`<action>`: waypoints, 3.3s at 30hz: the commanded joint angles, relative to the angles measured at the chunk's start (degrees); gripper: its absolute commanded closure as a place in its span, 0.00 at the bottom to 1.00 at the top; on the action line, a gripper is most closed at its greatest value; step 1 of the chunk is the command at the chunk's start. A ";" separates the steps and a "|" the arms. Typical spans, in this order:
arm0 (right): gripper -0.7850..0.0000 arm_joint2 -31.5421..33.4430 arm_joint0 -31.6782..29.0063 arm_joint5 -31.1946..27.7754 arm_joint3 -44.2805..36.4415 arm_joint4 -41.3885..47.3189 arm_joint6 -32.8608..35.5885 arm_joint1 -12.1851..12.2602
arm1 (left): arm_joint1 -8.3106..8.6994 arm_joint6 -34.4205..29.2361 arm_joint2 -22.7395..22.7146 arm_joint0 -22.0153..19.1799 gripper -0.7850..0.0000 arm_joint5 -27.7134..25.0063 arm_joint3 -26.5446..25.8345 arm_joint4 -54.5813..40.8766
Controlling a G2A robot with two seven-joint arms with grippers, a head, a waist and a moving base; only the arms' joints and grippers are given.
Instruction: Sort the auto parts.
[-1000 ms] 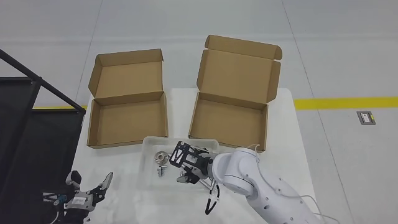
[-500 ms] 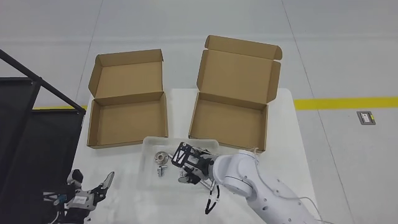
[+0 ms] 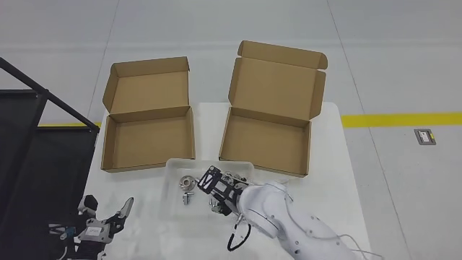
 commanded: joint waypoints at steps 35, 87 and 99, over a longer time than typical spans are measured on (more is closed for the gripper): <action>0.21 -1.29 4.16 13.39 16.95 -0.34 -7.14 -6.75 | -1.14 1.13 -1.05 0.77 0.00 0.29 -0.06 1.69; 1.00 17.29 13.26 -3.63 13.42 -4.55 -12.84 -5.48 | -2.75 2.65 -0.79 2.51 0.00 0.41 -1.55 1.81; 1.00 15.19 16.91 -3.21 21.46 -2.51 -15.67 -6.71 | -2.79 2.67 -1.05 2.81 0.00 0.32 -1.55 1.52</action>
